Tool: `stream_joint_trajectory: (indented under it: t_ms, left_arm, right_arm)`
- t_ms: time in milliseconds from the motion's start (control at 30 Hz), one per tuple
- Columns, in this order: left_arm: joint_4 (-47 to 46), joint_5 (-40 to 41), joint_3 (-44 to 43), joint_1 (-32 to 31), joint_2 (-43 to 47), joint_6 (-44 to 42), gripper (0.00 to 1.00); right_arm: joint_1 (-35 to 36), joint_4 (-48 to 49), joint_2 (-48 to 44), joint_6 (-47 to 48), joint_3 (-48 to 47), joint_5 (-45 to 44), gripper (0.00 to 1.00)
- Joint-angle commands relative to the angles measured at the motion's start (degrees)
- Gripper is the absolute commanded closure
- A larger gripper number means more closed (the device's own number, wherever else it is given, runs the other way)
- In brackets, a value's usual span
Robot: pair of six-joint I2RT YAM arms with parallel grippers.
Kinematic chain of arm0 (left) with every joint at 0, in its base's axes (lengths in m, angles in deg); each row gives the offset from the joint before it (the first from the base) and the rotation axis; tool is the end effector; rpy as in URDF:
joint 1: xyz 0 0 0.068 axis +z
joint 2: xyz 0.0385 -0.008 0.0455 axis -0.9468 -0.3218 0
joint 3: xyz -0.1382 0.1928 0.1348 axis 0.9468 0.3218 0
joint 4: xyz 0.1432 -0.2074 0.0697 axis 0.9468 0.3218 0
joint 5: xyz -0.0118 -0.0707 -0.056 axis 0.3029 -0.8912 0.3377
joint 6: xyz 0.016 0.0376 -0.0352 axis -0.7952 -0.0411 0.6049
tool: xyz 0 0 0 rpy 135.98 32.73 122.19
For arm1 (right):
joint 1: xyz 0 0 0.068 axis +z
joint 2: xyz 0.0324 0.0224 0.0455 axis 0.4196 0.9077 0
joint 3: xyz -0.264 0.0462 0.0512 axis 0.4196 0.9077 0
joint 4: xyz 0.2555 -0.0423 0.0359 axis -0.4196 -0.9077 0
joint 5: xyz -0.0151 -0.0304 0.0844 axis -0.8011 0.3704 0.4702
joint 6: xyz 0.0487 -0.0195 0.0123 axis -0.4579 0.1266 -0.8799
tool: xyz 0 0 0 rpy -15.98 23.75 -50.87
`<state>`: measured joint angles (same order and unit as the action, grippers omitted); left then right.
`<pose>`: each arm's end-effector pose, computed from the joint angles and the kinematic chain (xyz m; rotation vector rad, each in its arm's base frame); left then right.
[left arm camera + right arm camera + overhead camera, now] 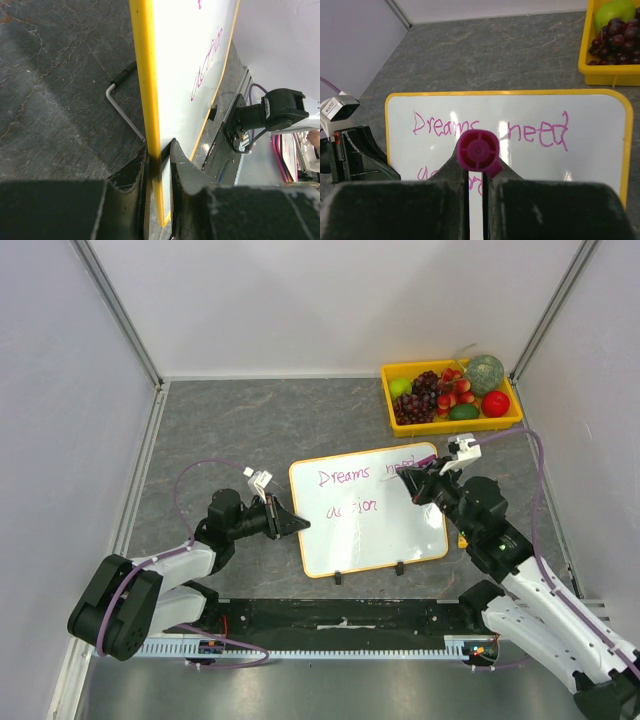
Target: Write a sentence on the whiteboard
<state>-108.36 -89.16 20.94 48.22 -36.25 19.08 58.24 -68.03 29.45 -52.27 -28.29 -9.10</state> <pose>0.1777 -0.0998 0.1572 0.2634 2.0461 -1.3260 0.1507 0.0960 0.3025 -0.0127 1.7519 0.7323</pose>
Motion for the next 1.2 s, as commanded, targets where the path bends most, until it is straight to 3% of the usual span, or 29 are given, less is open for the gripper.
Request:
stream_joint_trajectory:
  t_ms: [0,467,833,1167]
  left_arm:
    - [3.3,4.5,0.0,-0.2,-0.4,-5.6,0.98]
    - [3.4,4.7,0.0,-0.2,-0.2,-5.6,0.98]
    - [3.4,4.8,-0.2,-0.2,-0.5,-5.6,0.98]
    - [3.4,4.9,-0.2,-0.1,-0.7,-5.6,0.98]
  right_arm:
    - [-4.4,-3.5,-4.0,-0.1,0.4,4.4,1.0]
    - [-16.0,-8.6,-7.8,1.9,2.9,13.5,1.0]
    - [-16.0,-12.9,-13.5,3.6,3.2,13.3,1.0]
    - [-14.6,-11.0,-11.2,2.3,2.1,13.3,1.0]
